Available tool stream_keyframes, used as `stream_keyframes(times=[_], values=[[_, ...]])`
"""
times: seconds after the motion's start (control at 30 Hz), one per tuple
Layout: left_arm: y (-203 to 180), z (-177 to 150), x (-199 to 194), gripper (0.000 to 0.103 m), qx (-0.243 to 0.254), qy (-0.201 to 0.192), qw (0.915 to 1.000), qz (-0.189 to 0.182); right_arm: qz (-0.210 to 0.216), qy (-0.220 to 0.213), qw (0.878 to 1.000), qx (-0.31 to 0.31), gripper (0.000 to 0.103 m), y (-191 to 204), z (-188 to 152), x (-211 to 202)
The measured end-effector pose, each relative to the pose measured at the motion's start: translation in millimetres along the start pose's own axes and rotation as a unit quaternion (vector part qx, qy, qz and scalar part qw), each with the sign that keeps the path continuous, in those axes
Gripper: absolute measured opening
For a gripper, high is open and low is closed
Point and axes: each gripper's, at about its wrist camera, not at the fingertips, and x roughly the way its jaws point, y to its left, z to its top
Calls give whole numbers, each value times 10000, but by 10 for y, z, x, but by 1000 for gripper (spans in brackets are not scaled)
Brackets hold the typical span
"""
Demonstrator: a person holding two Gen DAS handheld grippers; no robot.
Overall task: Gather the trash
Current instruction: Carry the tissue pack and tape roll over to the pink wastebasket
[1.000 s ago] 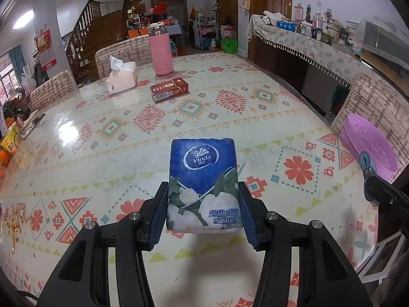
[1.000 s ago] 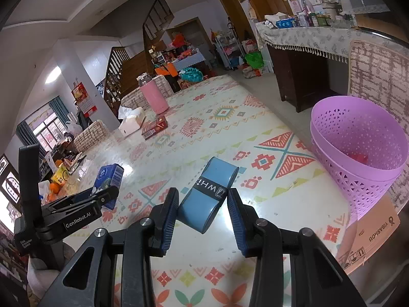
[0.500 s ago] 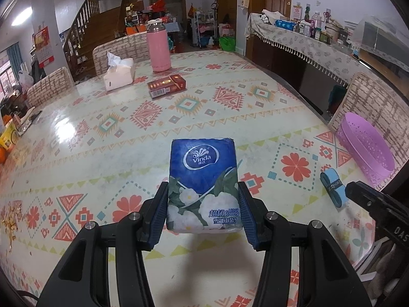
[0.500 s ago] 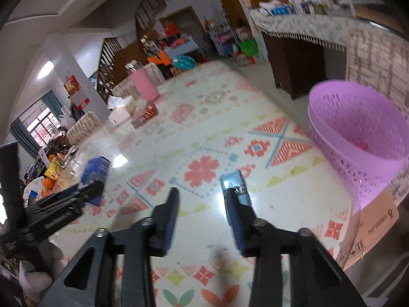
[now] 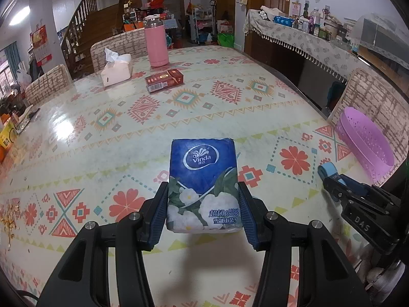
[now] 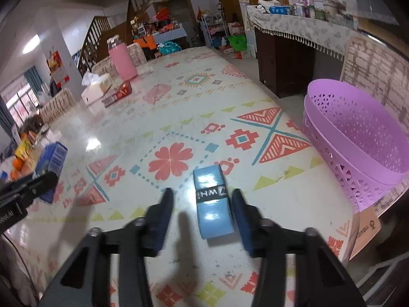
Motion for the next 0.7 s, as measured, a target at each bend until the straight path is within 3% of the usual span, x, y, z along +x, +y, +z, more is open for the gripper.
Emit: stream_keyframes(times=[0.3,0.7], values=[[-198,70,-81,51,332,-158,9993,70,476,-294,9981,250,30,-155,48,-254],[-674,209,-163,51,983,-367,9945,61,674,-711,9933,618,30,-500,167,-691]])
